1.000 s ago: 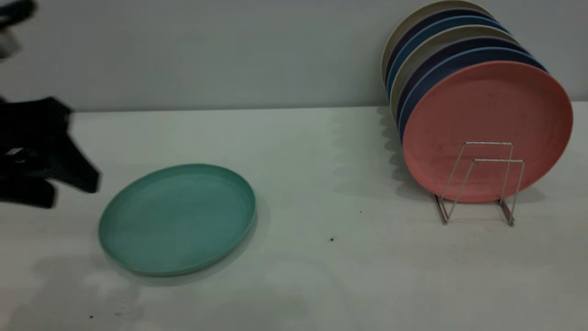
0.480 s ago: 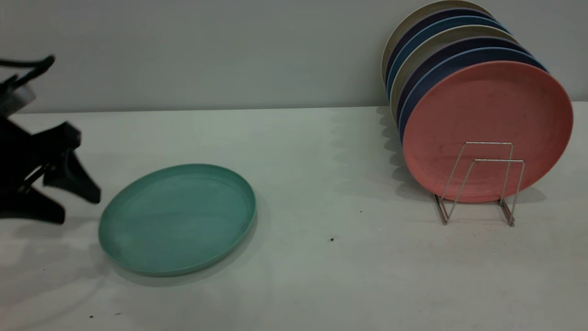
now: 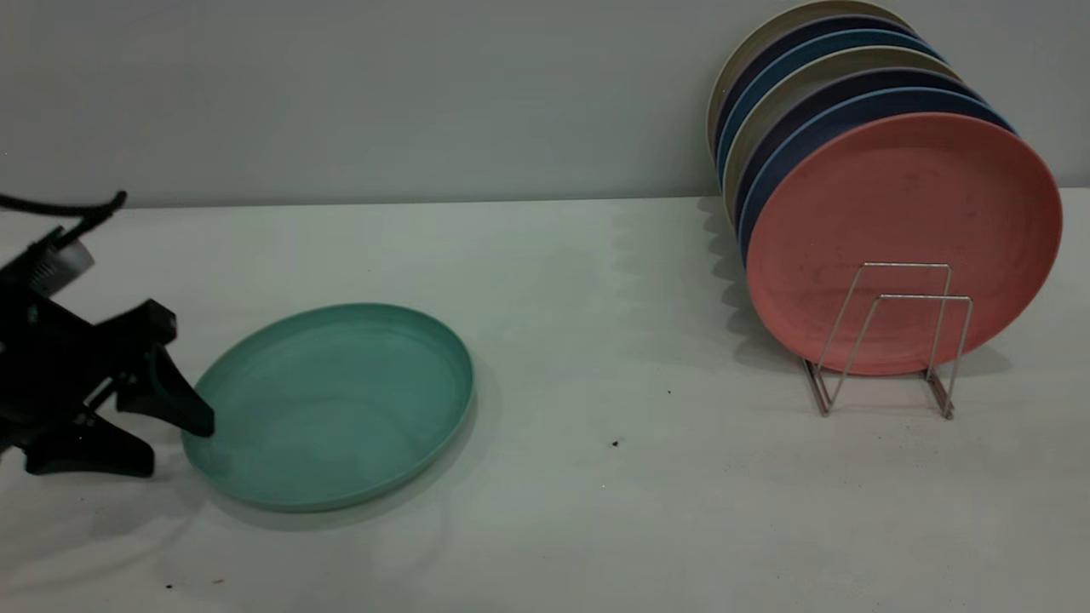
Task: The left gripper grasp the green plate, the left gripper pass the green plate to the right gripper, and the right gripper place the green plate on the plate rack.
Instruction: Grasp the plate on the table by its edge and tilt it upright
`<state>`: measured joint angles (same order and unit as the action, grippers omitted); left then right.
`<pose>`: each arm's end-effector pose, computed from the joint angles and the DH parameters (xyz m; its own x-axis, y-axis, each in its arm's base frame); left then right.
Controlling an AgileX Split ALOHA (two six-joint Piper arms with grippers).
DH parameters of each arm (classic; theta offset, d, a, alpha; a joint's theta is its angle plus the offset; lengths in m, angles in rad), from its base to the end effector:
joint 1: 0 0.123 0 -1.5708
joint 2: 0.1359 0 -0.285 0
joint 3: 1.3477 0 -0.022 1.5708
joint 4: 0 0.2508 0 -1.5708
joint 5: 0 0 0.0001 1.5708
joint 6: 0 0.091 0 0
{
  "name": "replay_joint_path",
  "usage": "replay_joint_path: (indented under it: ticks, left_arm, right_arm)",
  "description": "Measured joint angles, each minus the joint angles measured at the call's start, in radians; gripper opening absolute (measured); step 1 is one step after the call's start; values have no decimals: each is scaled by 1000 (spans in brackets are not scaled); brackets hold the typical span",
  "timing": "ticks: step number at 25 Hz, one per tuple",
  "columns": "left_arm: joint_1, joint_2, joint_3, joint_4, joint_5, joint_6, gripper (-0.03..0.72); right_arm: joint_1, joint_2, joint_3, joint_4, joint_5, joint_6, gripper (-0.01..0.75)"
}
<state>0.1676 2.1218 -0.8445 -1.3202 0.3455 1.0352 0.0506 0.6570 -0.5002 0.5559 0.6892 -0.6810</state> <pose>0.3196 0.0237 0.0364 -0.8929 -0.4066 -0.1933 -0.3141 0.8702 -0.3795 0.1166 0.0365 0.2766 -0.5397 -0.2460 -0.8052 -0.4454 0.8950 0.0251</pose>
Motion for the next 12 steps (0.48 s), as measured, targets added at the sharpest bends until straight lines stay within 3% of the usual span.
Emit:
replay_joint_path:
  ticks: [7,12]
  left_arm:
    - [0,92,-2,-307,45,255,539]
    - [0,113,-6,-391,78,324,493]
  right_arm:
    - [0,0,0,1,0,0,357]
    - [0,0,0,1,0,0,357]
